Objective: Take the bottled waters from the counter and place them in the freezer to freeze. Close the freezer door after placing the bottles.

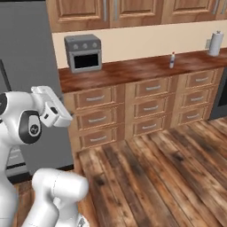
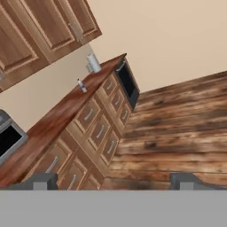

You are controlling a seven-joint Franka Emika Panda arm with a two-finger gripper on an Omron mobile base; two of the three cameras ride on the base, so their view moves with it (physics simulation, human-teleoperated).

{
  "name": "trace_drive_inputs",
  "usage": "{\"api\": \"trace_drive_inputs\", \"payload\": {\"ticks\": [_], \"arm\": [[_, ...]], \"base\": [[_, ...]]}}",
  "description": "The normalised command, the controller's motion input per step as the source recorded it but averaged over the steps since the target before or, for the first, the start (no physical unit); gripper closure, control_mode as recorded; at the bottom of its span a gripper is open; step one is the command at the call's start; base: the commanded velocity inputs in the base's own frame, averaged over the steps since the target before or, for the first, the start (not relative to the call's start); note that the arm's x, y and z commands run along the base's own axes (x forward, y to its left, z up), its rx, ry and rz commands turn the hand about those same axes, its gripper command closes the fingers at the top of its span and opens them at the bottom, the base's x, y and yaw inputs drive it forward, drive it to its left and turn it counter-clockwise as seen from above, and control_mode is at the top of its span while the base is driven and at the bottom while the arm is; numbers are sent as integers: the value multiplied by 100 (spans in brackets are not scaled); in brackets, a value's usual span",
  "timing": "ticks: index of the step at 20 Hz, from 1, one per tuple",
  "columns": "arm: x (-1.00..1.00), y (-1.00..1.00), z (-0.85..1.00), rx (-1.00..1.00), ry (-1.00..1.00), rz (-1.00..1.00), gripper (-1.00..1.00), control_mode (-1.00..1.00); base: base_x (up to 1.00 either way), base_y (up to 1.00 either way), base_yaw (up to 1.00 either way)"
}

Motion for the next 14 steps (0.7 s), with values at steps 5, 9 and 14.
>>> {"api": "trace_drive_inputs", "payload": {"ticks": [5, 9, 14], "arm": [[0, 0, 0, 0, 0, 0, -100, 100], [0, 0, 0, 0, 0, 0, -100, 100], [0, 0, 0, 0, 0, 0, -100, 100]], "base": [[100, -93, -28], [100, -42, -1], [100, -54, 0]]}}
